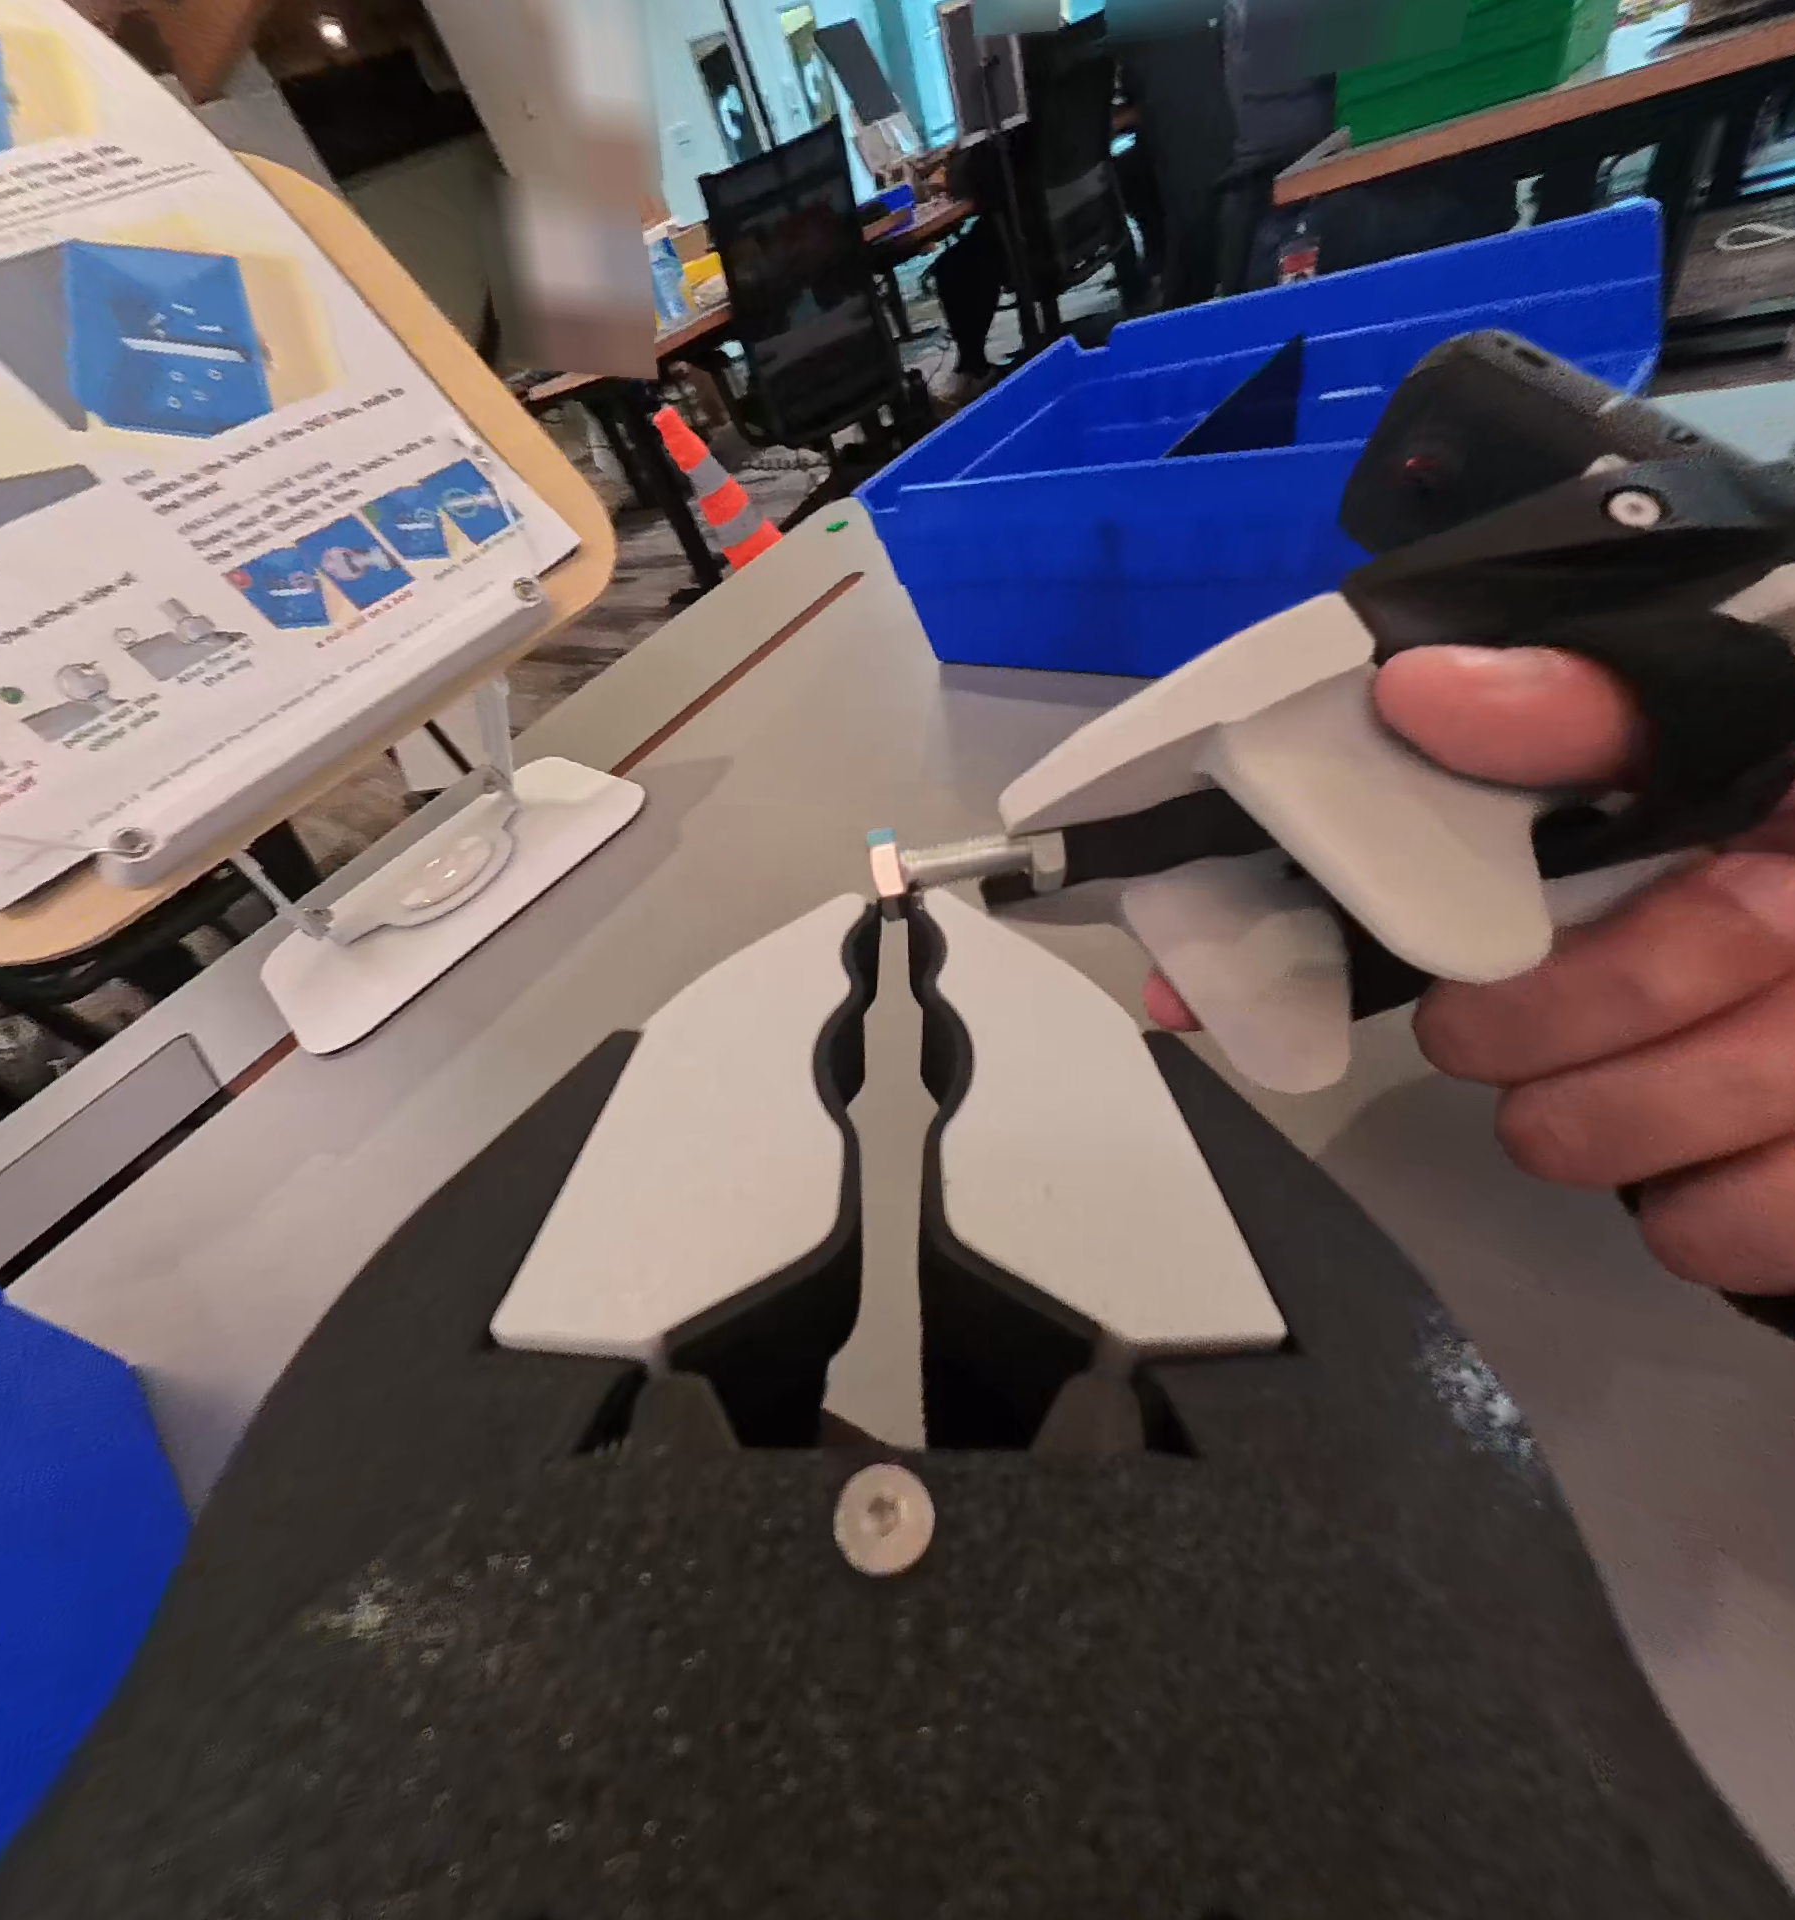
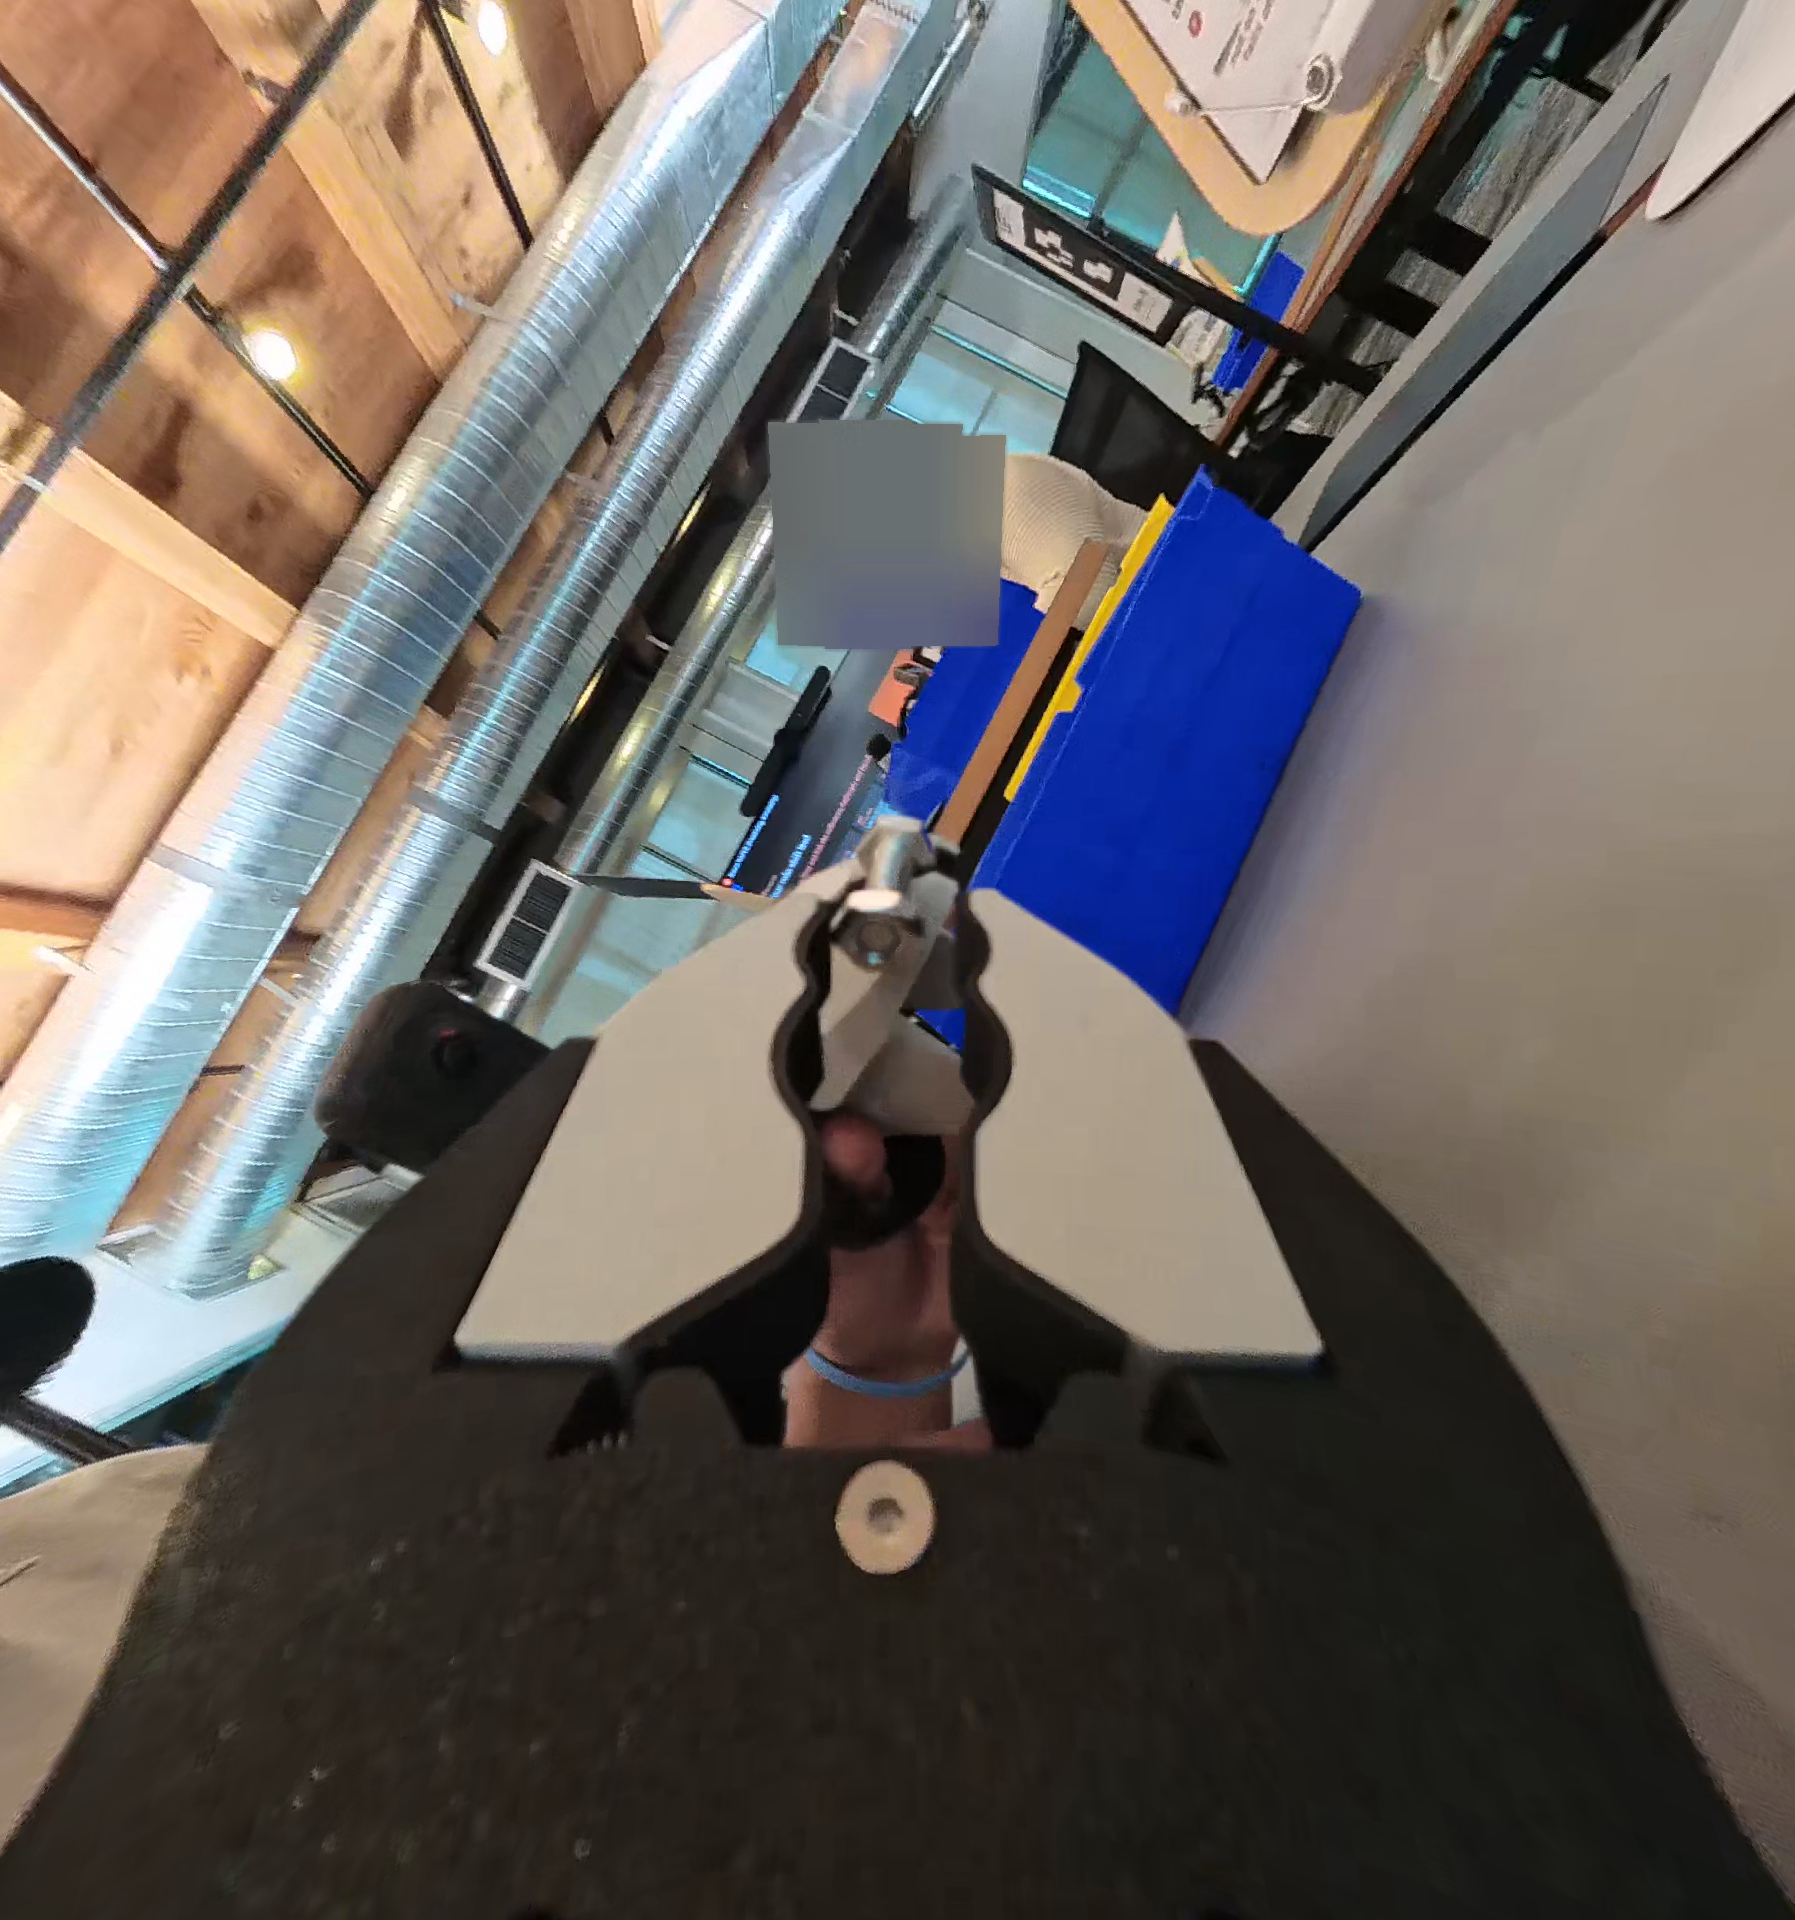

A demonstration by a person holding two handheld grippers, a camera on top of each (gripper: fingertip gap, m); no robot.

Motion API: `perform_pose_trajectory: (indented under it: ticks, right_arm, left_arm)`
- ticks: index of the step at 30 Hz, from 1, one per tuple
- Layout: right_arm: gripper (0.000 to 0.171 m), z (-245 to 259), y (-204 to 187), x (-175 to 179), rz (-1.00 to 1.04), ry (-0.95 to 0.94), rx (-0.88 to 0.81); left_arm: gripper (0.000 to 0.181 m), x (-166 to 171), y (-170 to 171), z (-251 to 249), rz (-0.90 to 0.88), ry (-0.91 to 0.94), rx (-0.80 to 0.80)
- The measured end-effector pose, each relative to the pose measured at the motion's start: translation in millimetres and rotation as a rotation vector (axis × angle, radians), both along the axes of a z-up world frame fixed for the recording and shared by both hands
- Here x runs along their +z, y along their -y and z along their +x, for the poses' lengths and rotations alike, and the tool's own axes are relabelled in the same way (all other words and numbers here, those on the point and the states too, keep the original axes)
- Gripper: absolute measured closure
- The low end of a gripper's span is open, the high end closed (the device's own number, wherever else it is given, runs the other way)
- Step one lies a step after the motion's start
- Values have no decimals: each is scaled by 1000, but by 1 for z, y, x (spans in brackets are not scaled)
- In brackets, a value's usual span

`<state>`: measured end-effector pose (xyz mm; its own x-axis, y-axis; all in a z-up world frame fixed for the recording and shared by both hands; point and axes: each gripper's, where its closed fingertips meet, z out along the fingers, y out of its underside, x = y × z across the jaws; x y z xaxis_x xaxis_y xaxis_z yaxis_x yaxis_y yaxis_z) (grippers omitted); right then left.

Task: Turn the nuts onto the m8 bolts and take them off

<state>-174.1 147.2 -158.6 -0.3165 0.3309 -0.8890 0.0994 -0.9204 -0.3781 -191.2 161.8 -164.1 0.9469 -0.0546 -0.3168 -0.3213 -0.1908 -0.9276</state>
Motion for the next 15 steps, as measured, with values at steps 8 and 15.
perform_pose_trajectory:
  ticks: [8,15]
  right_arm:
    - [156,-1,-2,-8,461,112,-51]
    - [156,-1,-12,-21,1302,258,-135]
  left_arm:
    - [176,-8,0,2,-80,65,-22]
    - [176,-22,-5,6,-244,252,-92]
